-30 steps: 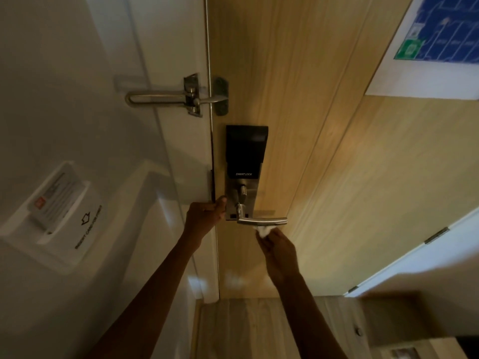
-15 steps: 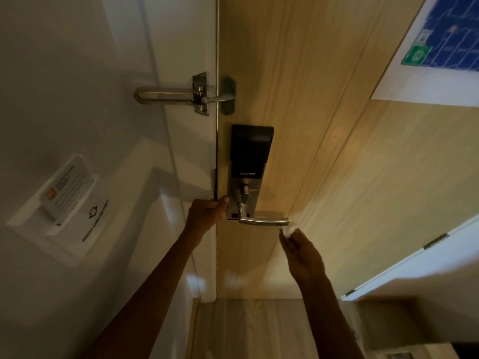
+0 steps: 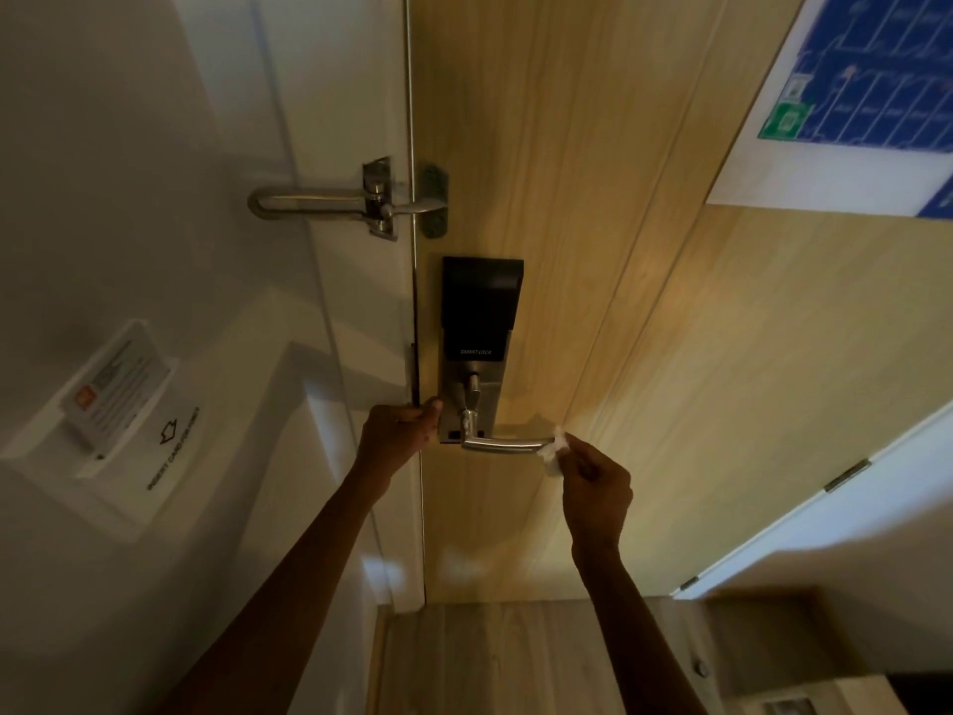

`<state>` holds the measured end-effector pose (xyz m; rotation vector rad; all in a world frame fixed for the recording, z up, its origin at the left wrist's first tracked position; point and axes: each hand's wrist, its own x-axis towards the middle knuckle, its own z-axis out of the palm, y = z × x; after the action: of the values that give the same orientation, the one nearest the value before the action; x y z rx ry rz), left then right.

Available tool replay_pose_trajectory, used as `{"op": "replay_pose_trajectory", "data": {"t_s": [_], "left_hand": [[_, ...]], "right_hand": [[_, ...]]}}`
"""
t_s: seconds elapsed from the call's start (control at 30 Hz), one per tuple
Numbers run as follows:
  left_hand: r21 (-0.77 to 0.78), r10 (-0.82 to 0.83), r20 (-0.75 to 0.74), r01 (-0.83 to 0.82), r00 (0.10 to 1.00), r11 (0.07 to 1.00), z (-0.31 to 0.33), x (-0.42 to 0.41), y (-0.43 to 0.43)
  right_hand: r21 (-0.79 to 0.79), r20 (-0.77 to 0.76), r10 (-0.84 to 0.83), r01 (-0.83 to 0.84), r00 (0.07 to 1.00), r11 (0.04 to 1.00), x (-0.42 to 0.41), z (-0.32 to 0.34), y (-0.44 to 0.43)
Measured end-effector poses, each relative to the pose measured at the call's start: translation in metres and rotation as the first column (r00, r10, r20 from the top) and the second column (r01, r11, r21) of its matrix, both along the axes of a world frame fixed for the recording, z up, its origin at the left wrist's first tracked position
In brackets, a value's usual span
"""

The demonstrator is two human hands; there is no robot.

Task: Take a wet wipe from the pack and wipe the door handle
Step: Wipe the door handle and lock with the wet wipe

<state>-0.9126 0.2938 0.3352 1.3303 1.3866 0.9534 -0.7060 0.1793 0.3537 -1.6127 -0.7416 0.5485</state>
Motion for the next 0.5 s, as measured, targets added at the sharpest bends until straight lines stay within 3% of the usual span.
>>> {"op": "replay_pose_trajectory", "data": {"t_s": [0.13,0.3,0.4,0.5], "left_hand": [[0.001,-0.011,-0.018,0.011,1.000,1.000,0.002,-0.001,0.000],[-0.025,-0.066,0.058,0.067,0.996,0.997,0.013,-0.004,0.000],[-0.012,-0.060,0.101,0.062,0.993,0.998,0.020,-0.006,0.001],[-0.007,-0.036,0.210,0.038,0.977,0.999,0.030,-0.009,0.005]], "right_hand": [[-0.016,0.101,0.009,-0.008,0.995,1.000,0.007,0.001,-0.003],[0.043,0.403,0.108,-0.136,0.909,0.990,-0.002,0.015,0.010],[0.060,0.441,0.189,-0.239,0.877,0.969,-0.027,0.016,0.019],[0.079,0.446,0.181,-0.240,0.877,0.968,-0.052,0.012,0.031]]}}
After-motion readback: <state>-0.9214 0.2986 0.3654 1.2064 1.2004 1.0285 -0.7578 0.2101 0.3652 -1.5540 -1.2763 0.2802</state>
